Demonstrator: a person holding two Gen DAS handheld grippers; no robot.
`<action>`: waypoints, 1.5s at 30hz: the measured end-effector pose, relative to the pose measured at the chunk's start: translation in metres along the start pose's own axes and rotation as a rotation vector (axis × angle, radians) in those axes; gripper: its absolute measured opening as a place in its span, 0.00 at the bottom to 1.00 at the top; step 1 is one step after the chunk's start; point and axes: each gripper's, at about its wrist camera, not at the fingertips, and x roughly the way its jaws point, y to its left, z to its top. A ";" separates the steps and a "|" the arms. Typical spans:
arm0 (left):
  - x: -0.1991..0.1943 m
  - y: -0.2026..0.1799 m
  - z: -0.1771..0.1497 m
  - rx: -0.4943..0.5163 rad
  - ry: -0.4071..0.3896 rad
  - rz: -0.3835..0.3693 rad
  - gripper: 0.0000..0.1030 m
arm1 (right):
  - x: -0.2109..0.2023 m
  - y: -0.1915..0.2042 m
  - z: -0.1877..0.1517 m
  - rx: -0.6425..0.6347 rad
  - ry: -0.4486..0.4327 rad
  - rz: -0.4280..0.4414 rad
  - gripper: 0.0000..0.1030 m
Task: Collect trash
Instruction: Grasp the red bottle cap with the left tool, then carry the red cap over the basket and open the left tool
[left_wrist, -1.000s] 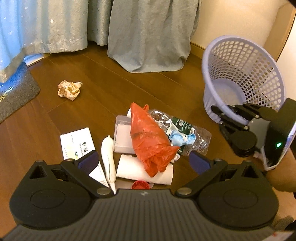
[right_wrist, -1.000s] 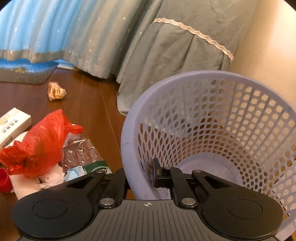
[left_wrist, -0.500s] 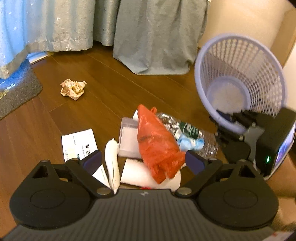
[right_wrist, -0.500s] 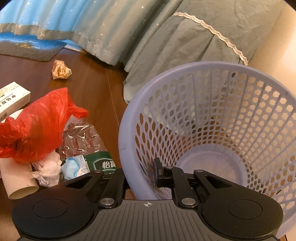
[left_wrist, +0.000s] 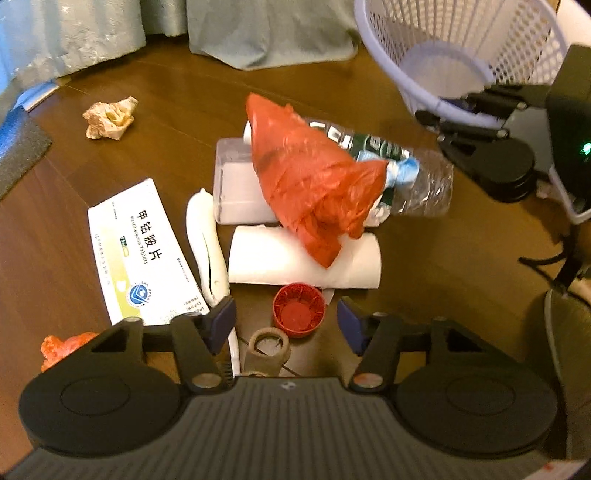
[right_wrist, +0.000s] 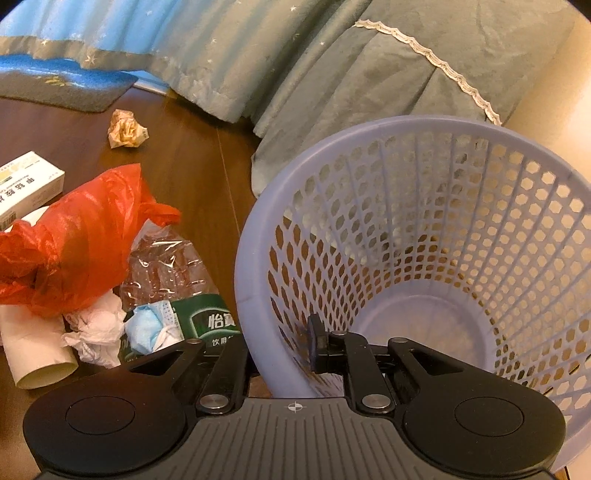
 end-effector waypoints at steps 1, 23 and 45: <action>0.003 -0.001 0.000 0.010 0.006 -0.001 0.46 | 0.000 0.001 0.000 -0.007 0.002 0.001 0.09; 0.021 -0.010 0.003 0.036 0.056 0.006 0.29 | 0.017 -0.009 0.001 -0.021 0.072 -0.043 0.09; -0.065 0.018 0.057 -0.146 -0.116 0.042 0.27 | 0.023 -0.003 0.008 -0.050 0.122 -0.048 0.10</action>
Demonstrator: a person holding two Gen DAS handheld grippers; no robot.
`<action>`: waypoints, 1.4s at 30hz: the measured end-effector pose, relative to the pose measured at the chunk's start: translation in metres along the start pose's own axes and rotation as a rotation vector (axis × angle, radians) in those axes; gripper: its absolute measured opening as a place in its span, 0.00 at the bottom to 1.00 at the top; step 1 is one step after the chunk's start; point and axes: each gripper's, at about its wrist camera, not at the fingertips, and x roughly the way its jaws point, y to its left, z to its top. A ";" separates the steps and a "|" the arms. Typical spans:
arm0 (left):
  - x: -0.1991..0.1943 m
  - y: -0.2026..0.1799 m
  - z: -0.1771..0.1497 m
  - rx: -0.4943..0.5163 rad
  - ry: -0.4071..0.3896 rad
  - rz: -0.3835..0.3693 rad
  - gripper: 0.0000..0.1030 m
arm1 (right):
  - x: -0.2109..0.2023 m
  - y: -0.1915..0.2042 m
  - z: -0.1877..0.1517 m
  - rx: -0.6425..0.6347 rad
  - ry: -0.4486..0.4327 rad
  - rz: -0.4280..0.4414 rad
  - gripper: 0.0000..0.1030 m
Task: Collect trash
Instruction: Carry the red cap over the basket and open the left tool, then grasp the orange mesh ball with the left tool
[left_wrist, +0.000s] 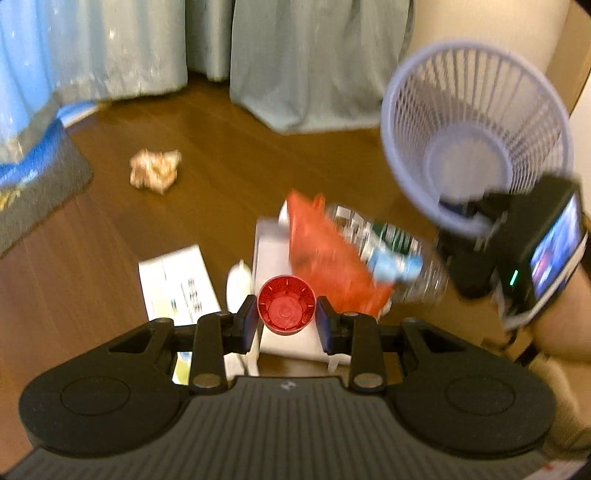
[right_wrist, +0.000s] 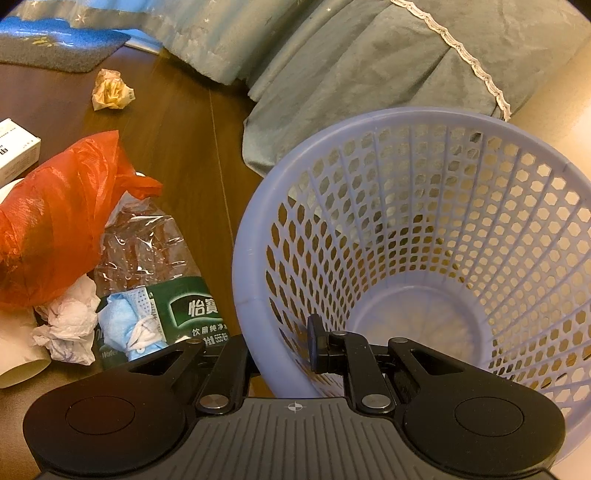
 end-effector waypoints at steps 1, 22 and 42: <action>-0.003 -0.001 0.008 0.001 -0.016 -0.002 0.27 | 0.000 0.001 0.000 0.000 0.001 0.000 0.10; 0.030 -0.116 0.149 0.126 -0.210 -0.308 0.44 | -0.002 -0.007 -0.002 0.019 0.004 0.034 0.13; -0.014 0.064 -0.013 -0.116 -0.039 0.191 0.50 | 0.001 -0.015 0.005 0.066 0.000 0.050 0.13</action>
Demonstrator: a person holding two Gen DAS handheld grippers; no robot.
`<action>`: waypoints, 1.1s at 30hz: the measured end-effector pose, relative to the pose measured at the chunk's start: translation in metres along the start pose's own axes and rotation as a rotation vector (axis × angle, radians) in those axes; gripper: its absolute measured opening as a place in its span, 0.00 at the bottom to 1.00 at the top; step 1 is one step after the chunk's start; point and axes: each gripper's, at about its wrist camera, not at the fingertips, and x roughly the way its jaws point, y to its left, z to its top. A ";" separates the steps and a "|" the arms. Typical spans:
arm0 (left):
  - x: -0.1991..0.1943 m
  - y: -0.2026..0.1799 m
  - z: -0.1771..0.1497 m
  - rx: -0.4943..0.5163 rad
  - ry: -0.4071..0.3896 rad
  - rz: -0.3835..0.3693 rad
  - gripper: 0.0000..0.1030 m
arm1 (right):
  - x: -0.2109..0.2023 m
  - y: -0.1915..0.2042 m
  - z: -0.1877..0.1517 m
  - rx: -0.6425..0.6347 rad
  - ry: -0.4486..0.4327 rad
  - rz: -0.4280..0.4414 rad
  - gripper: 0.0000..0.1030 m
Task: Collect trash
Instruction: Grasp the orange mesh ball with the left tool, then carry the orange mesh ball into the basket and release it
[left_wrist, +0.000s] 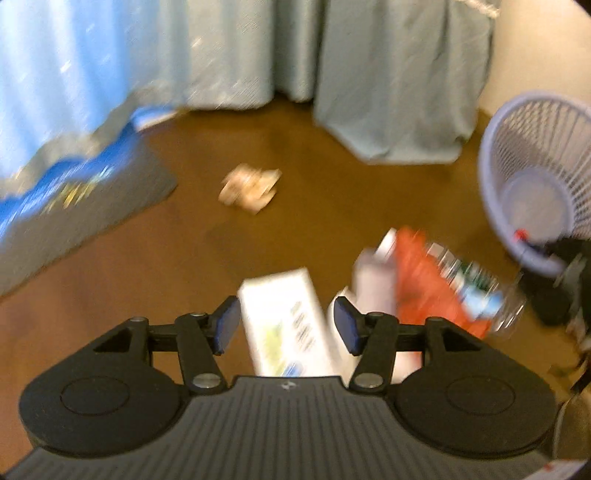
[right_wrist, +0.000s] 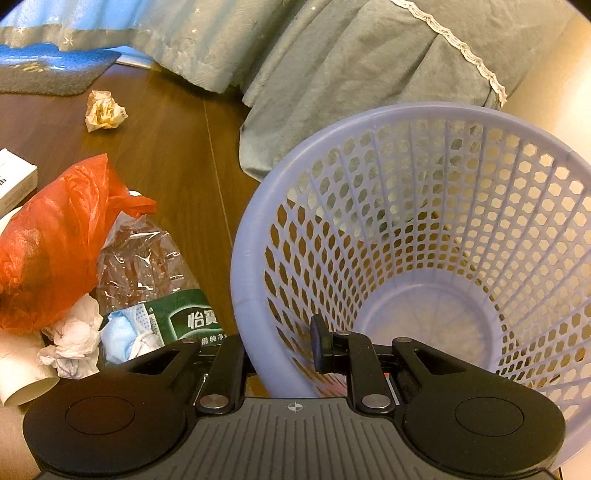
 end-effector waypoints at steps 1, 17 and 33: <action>-0.001 0.004 -0.013 -0.006 0.017 0.013 0.50 | -0.001 0.000 -0.001 -0.001 -0.001 0.000 0.13; 0.042 0.026 -0.068 -0.043 0.150 0.114 0.60 | -0.008 0.003 -0.012 -0.034 -0.003 -0.001 0.13; 0.030 0.026 -0.057 -0.031 0.151 0.144 0.31 | -0.009 0.005 -0.012 -0.030 -0.002 -0.002 0.14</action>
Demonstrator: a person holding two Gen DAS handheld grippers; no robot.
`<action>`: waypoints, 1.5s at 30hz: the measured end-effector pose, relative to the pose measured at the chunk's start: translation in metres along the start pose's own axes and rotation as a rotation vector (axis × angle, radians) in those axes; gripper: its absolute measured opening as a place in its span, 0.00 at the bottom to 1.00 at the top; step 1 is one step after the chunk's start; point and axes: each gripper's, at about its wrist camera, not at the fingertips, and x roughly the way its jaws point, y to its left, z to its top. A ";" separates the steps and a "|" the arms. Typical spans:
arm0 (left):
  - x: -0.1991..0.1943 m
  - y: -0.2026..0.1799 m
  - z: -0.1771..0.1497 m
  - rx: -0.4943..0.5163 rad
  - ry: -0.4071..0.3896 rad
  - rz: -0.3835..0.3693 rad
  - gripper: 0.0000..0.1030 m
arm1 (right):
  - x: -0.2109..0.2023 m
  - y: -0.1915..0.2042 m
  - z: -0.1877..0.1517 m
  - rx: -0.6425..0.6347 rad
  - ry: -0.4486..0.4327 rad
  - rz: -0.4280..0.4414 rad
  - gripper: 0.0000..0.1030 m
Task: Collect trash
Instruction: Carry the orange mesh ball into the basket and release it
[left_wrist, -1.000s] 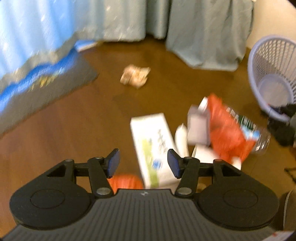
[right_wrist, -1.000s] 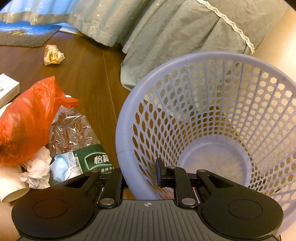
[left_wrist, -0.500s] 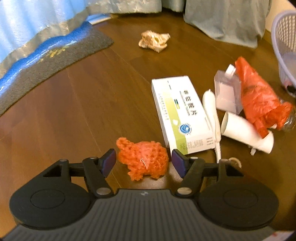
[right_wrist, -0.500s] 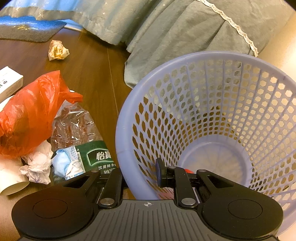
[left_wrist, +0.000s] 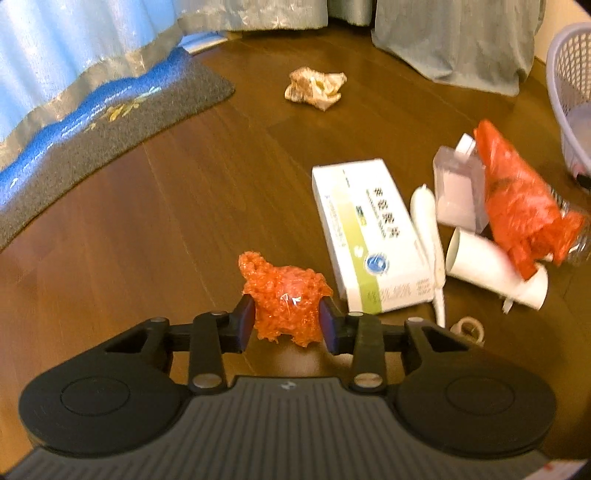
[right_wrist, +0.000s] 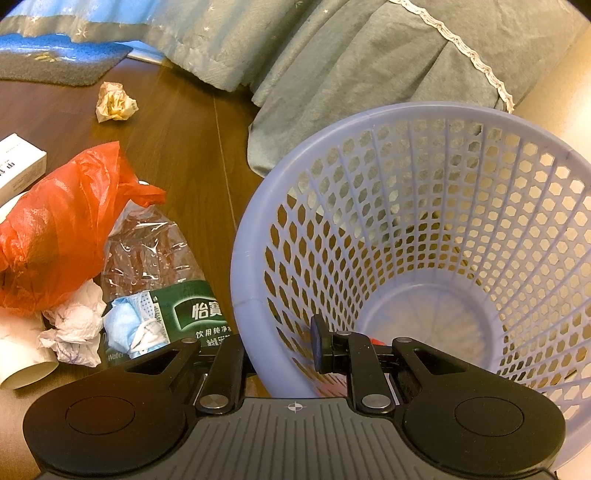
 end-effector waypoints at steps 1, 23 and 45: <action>-0.003 0.000 0.004 -0.002 -0.007 -0.003 0.31 | 0.000 0.000 0.000 -0.002 -0.001 0.000 0.14; -0.079 -0.226 0.171 0.329 -0.292 -0.554 0.38 | 0.007 -0.005 0.013 0.019 -0.011 0.014 0.13; -0.016 -0.060 0.034 0.079 -0.053 -0.225 0.56 | 0.004 -0.010 0.007 0.041 -0.023 0.022 0.13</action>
